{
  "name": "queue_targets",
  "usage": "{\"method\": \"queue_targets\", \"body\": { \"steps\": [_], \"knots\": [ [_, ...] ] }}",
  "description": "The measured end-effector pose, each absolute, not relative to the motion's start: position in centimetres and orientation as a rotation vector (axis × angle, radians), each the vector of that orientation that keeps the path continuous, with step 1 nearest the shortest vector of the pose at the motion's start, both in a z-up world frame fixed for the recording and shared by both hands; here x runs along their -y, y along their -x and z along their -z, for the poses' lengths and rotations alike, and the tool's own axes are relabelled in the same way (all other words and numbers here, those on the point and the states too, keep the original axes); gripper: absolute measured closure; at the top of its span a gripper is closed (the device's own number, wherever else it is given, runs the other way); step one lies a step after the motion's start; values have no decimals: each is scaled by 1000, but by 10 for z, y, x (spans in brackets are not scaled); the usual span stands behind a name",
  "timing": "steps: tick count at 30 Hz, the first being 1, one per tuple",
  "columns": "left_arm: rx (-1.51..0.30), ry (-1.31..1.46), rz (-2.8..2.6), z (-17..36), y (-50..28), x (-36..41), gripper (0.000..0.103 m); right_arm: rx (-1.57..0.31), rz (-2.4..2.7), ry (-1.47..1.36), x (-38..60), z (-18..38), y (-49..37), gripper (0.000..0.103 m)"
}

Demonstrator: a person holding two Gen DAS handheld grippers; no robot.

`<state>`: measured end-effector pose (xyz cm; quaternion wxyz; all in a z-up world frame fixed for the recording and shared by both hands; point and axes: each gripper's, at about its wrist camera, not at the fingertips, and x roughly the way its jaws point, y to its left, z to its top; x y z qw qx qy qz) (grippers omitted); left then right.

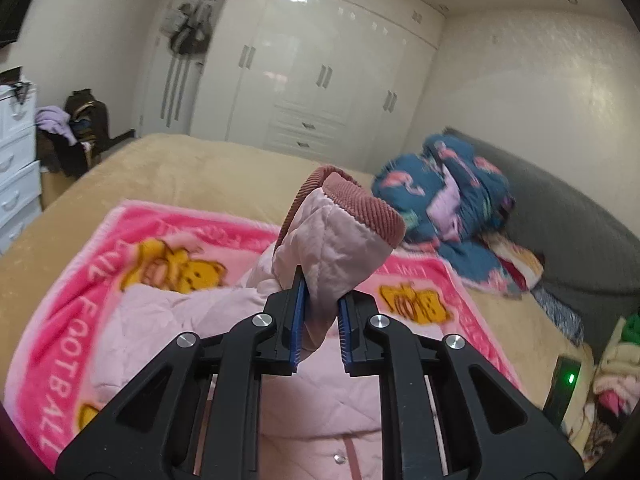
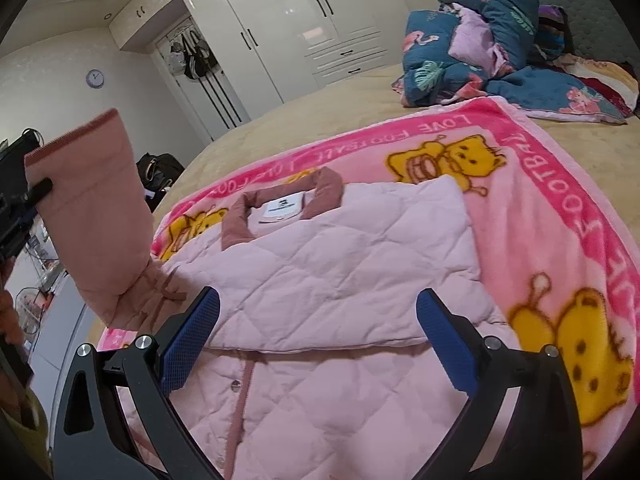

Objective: Fold large clothes
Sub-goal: 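Lay the sleeve across the jacket front and release it with the left tool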

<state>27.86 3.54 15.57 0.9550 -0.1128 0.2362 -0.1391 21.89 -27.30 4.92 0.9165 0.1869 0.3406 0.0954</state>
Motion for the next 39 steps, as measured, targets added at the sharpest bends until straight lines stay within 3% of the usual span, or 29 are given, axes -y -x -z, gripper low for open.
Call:
{"method": "queue_targets", "body": {
  "steps": [16,39],
  "knots": [
    [-676,36,412,-47,-266,60,95,-739,-74,-415,320,-26,-208,5],
    [-833,-121,391,26,-245,82,85,-790,-98,-404,303,-18,-217,5]
  ]
}}
